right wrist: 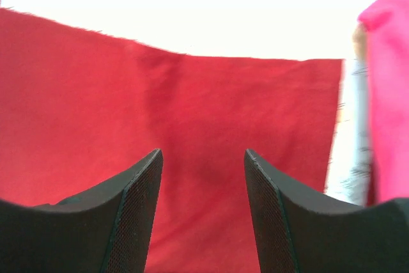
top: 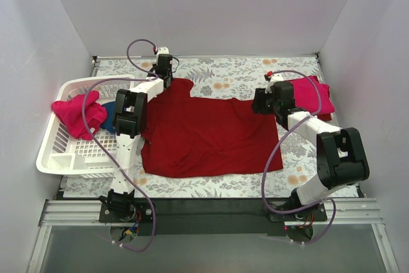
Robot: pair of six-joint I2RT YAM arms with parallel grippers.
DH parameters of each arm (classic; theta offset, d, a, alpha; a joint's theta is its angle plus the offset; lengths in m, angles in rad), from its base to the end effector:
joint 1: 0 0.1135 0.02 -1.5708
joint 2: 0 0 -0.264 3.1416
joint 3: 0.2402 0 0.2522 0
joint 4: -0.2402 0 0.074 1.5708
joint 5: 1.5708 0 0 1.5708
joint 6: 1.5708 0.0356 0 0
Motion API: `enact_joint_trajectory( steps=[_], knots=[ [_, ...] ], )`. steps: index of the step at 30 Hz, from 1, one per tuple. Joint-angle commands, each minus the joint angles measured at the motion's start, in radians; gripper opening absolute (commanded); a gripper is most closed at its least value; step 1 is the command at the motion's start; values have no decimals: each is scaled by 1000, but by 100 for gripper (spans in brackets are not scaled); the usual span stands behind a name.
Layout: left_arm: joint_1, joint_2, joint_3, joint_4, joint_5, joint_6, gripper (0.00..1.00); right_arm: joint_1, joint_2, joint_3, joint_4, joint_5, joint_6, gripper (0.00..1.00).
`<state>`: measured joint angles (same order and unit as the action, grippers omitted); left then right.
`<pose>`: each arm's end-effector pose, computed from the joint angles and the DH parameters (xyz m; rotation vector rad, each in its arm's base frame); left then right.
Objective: Fold and stack the t-shirts
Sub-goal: Fold the tshirt
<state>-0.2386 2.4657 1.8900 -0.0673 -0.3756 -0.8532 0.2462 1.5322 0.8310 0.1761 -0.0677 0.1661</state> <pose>0.5373 -0.1173 0.1314 -0.8492 1.9970 -0.2103 0.3199 0.0829 0.2102 -0.1256 2.1069 0.3189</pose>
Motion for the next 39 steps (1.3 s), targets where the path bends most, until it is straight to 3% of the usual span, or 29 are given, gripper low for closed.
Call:
enact_joint_trajectory(
  steps=[1, 12, 29, 39],
  knots=[
    [5, -108, -72, -20, -34, -1, 0, -21, 55, 86, -39, 63, -40, 49],
    [5, -206, -137, -3, -23, -1, 0, -79, 310, 310, -125, 176, -53, 49],
    [5, -271, -181, 14, 7, -14, 0, -100, 436, 436, -205, 243, -60, 49],
    [5, -338, -261, 50, 49, -29, 0, -120, 522, 526, -286, 83, -76, 29]
  ],
)
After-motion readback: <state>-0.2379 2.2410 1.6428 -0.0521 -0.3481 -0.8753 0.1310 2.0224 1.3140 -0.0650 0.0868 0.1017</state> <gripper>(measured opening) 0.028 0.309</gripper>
